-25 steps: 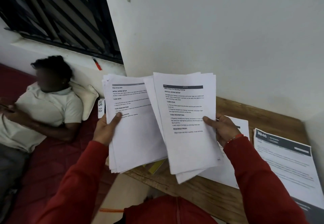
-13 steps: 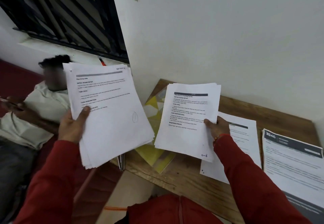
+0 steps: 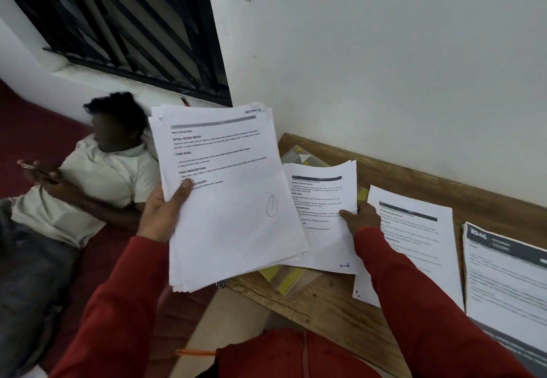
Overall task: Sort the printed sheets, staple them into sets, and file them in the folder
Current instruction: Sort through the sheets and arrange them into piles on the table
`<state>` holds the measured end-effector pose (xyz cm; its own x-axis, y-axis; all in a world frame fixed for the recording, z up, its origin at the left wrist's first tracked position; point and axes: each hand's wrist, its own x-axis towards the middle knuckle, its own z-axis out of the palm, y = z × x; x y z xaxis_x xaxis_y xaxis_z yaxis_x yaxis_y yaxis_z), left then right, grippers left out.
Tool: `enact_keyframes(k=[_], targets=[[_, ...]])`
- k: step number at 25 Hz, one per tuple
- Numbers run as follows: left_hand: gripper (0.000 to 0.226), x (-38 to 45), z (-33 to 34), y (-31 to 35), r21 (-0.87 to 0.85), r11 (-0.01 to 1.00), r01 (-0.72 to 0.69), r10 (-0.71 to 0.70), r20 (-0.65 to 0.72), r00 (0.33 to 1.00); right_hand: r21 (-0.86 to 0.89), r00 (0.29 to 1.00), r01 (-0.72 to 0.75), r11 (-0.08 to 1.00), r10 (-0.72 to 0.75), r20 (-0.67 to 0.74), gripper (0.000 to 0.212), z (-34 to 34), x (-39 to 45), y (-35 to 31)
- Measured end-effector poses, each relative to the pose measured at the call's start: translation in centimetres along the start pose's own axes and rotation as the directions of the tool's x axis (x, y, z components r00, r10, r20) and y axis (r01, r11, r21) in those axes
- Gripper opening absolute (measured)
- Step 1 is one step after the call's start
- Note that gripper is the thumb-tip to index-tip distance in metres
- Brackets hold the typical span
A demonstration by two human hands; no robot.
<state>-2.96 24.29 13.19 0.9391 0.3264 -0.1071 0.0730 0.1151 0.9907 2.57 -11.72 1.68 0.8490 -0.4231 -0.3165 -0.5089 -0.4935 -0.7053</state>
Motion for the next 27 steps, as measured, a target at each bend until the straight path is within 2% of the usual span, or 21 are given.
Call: enact_keyframes(k=[2,4,5,6,7,8,9,10,11,14,18,22,27], targets=[[0.022,0.2,1.6,-0.6,-0.006,0.999,0.032,-0.031,0.064,0.997,-0.037,0.998,0.051,0.998,-0.052,-0.028,0.043,-0.5,-0.5,0.1],[0.025,0.2,3.3,-1.1,-0.007,0.999,0.049,-0.048,0.121,0.991,-0.052,0.982,0.102,0.993,-0.109,-0.152,0.048,-1.6,-1.3,0.0],[0.024,0.2,4.1,-1.5,-0.009,0.998,0.058,-0.056,0.148,0.987,0.009,0.969,0.137,0.991,-0.132,-0.21,0.048,-2.6,-1.9,-0.3],[0.023,0.1,4.9,-1.9,-0.014,0.997,0.071,-0.067,0.169,0.983,0.155,0.97,0.169,0.973,-0.136,-0.203,0.044,-3.8,-2.8,-1.0],[0.022,0.0,5.8,-2.2,-0.02,0.996,0.083,-0.077,0.185,0.98,0.35,0.985,0.163,0.922,-0.132,-0.109,0.04,-5.1,-3.9,-1.8],[0.022,-0.1,6.9,-2.5,-0.02,0.995,0.093,-0.087,0.205,0.975,0.497,0.989,0.102,0.862,-0.142,0.043,0.035,-6.4,-5.1,-2.6],[0.023,-0.2,8.1,-2.8,-0.015,0.995,0.097,-0.091,0.227,0.97,0.565,0.969,0.048,0.824,-0.177,0.174,0.031,-7.5,-6.0,-3.2],[0.022,-0.3,9.5,-2.9,-0.005,0.996,0.094,-0.089,0.253,0.963,0.572,0.95,0.047,0.819,-0.213,0.228,0.026,-8.4,-6.3,-3.3],[0.02,-0.5,11.0,-3.0,0.0,0.996,0.094,-0.09,0.28,0.956,0.57,0.95,0.077,0.818,-0.234,0.208,0.02,-9.2,-6.2,-3.4],[0.015,-1.1,14.8,-2.8,-0.013,0.994,0.106,-0.094,0.365,0.926,0.551,0.977,0.157,0.819,-0.211,0.035,0.017,-11.9,-5.1,-2.5],[0.037,-1.3,17.8,-3.0,0.012,0.999,0.03,-0.032,0.444,0.895,0.632,0.982,0.143,0.762,-0.188,0.005,0.016,-15.9,-4.6,0.1],[0.018,-2.5,20.8,-3.2,0.001,1.0,0.022,-0.019,0.502,0.865,0.618,0.992,0.126,0.776,-0.102,-0.074,0.006,-18.9,-3.9,3.1],[0.016,-3.9,24.2,-2.9,0.001,1.0,0.022,-0.02,0.479,0.878,0.653,0.979,0.193,0.732,-0.104,-0.173,0.01,-20.9,-3.5,5.5]])
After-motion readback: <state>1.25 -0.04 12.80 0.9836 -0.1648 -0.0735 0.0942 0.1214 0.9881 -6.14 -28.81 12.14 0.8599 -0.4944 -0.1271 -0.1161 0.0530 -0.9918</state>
